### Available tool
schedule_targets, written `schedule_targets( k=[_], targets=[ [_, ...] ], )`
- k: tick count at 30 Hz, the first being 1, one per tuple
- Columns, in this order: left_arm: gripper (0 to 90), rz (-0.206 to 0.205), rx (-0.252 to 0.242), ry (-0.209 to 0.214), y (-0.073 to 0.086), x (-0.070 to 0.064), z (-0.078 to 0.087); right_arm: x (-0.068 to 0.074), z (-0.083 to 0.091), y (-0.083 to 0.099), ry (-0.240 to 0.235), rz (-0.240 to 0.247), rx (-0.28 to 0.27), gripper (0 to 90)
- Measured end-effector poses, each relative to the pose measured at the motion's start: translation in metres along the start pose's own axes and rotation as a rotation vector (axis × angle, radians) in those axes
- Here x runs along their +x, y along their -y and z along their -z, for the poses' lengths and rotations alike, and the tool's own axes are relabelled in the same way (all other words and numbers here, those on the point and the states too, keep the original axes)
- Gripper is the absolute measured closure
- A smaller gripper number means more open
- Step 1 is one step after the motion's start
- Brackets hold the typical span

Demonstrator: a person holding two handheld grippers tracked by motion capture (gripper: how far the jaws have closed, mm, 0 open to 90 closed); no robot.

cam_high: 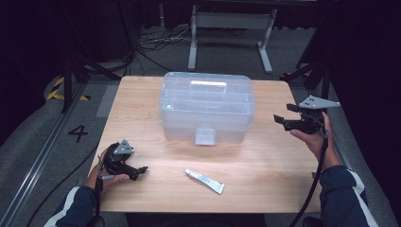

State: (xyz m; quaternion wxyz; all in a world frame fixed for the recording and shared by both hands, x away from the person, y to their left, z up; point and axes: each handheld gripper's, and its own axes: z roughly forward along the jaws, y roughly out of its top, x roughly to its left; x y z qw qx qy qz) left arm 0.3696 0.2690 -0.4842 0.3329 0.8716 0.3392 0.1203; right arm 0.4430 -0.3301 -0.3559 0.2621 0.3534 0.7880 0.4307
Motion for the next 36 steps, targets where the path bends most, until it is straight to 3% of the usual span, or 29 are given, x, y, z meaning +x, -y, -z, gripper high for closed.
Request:
schedule_targets(
  k=[17,36],
  targets=[
    [0.5,0.0,0.0,0.0,0.0,0.0,0.0,0.019,-0.022,-0.054,-0.037,0.075,-0.033,31.2],
    [0.5,0.0,0.0,0.0,0.0,0.0,0.0,0.04,-0.049,-0.083,-0.09,0.114,-0.03,33.5]
  ],
)
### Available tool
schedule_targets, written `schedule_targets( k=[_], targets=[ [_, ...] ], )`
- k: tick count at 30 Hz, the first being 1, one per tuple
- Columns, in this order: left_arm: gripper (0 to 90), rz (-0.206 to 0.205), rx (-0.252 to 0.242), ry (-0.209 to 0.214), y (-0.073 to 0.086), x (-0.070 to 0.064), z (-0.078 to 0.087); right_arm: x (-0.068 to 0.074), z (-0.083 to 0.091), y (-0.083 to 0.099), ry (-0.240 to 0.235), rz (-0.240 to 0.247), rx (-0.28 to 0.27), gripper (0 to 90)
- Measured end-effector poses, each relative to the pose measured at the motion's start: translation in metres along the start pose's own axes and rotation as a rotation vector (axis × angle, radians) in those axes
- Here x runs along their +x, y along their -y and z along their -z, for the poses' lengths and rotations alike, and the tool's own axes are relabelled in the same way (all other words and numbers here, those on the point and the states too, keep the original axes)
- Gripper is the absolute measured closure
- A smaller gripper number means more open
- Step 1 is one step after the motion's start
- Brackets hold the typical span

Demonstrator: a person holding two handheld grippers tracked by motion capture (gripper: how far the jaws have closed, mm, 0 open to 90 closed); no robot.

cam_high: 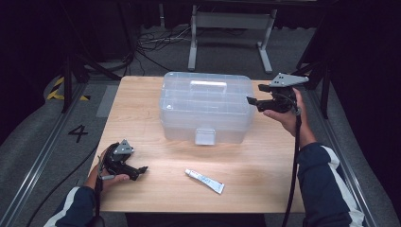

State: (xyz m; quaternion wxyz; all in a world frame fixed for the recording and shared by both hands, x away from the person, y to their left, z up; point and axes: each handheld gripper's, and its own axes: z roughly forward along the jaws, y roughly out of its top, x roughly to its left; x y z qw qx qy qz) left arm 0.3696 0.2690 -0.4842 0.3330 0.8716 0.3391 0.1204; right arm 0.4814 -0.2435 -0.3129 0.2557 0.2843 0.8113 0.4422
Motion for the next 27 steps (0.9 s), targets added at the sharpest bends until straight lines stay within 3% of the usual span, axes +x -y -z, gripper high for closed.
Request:
schedule_targets(
  k=[27],
  targets=[
    [0.6,0.003,-0.001,0.0,0.0,0.0,0.0,0.023,-0.05,-0.039,-0.073,0.084,0.053,38.4]
  ],
)
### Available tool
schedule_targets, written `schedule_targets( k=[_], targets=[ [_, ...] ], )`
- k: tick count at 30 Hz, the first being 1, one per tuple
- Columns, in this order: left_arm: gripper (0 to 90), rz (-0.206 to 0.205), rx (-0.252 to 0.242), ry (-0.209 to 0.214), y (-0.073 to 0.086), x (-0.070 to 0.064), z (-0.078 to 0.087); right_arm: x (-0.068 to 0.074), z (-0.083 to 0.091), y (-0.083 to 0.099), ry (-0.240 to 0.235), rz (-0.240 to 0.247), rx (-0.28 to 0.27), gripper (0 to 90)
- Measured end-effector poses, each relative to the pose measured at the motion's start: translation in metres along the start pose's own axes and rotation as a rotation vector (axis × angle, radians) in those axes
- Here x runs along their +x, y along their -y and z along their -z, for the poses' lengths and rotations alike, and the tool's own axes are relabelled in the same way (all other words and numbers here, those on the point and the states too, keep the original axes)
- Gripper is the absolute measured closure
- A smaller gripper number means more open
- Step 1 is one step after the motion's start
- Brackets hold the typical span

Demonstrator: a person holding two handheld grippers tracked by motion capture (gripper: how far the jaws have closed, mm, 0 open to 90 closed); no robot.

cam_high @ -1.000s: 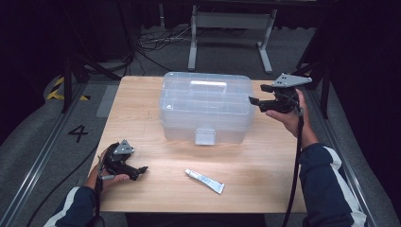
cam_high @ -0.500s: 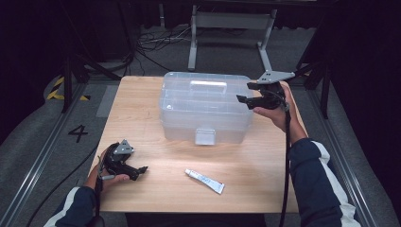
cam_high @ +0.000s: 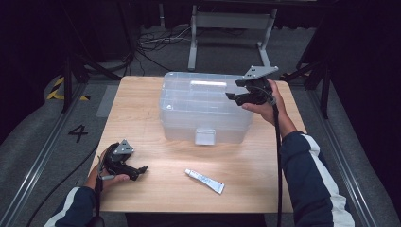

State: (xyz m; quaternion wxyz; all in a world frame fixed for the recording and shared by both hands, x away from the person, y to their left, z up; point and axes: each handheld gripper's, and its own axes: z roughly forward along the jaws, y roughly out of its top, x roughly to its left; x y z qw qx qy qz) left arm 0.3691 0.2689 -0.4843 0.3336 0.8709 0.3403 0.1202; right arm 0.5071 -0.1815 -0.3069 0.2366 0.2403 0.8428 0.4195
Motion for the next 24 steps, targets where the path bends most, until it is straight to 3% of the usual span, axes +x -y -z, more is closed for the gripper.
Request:
schedule_targets(
  k=[19,24],
  targets=[
    [0.6,0.0,0.0,0.0,0.0,0.0,0.0,0.009,-0.025,-0.018,0.007,0.039,0.059,52.0],
    [0.6,-0.001,0.0,-0.001,0.0,0.0,0.0,0.008,-0.028,-0.021,0.001,0.041,0.06,59.1]
  ],
)
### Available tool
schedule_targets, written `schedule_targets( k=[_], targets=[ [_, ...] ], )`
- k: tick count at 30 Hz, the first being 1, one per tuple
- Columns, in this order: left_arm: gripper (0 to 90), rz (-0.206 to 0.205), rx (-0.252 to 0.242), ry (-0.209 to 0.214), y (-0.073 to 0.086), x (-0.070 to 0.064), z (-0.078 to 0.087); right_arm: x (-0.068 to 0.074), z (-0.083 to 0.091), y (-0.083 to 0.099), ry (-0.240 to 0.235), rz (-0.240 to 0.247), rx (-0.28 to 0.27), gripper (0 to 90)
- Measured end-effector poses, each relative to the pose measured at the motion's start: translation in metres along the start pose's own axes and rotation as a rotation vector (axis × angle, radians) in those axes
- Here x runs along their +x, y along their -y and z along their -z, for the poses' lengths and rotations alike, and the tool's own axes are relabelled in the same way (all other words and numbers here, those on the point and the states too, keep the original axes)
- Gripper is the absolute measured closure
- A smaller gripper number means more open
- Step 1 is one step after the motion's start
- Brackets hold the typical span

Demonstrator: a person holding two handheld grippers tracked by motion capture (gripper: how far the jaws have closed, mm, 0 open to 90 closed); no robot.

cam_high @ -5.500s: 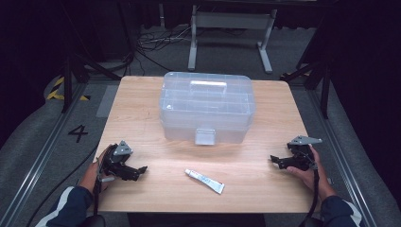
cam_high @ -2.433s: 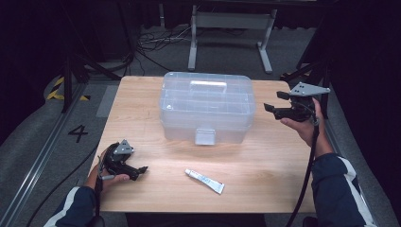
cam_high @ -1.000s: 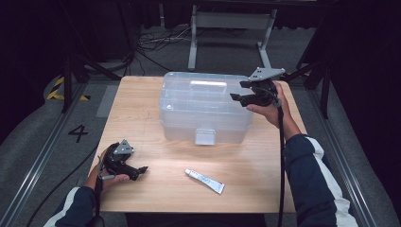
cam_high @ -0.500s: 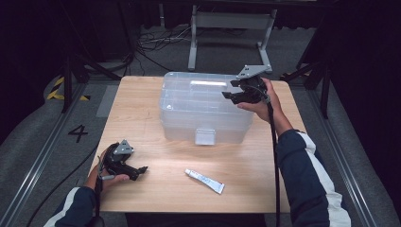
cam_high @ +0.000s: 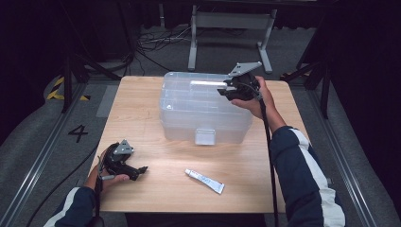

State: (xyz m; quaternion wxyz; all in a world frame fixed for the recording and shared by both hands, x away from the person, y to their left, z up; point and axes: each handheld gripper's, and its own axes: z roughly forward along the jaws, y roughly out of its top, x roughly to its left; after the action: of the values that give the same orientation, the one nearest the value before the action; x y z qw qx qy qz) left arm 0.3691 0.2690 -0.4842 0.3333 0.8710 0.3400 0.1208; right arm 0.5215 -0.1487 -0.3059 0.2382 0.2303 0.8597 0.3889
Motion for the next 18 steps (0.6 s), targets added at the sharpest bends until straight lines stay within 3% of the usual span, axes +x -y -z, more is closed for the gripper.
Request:
schedule_targets(
  k=[4,11,13,14,15,16,18],
  targets=[
    [0.6,0.0,0.0,0.0,0.0,0.0,0.0,0.0,-0.002,-0.001,-0.028,0.0,-0.01,66.5],
    [0.9,-0.005,0.005,-0.004,-0.003,0.002,-0.001,-0.002,-0.005,0.0,-0.026,0.012,-0.009,72.9],
    [5.7,0.016,-0.008,-0.01,-0.008,0.004,-0.002,-0.002,-0.006,0.0,-0.022,0.012,-0.008,73.1],
    [15.9,0.007,-0.014,-0.007,-0.01,0.005,-0.003,-0.002,-0.006,0.0,-0.017,0.013,-0.005,73.1],
    [20.3,-0.001,-0.012,0.017,-0.014,0.006,-0.004,-0.001,-0.006,-0.001,-0.016,0.015,-0.003,73.2],
    [22.3,-0.01,-0.01,0.015,-0.019,0.007,-0.005,-0.001,-0.006,-0.001,-0.017,0.017,-0.001,73.3],
    [17.7,-0.003,-0.028,-0.001,-0.031,0.01,-0.007,-0.001,-0.006,-0.001,-0.015,0.023,0.003,73.4]
  ],
)
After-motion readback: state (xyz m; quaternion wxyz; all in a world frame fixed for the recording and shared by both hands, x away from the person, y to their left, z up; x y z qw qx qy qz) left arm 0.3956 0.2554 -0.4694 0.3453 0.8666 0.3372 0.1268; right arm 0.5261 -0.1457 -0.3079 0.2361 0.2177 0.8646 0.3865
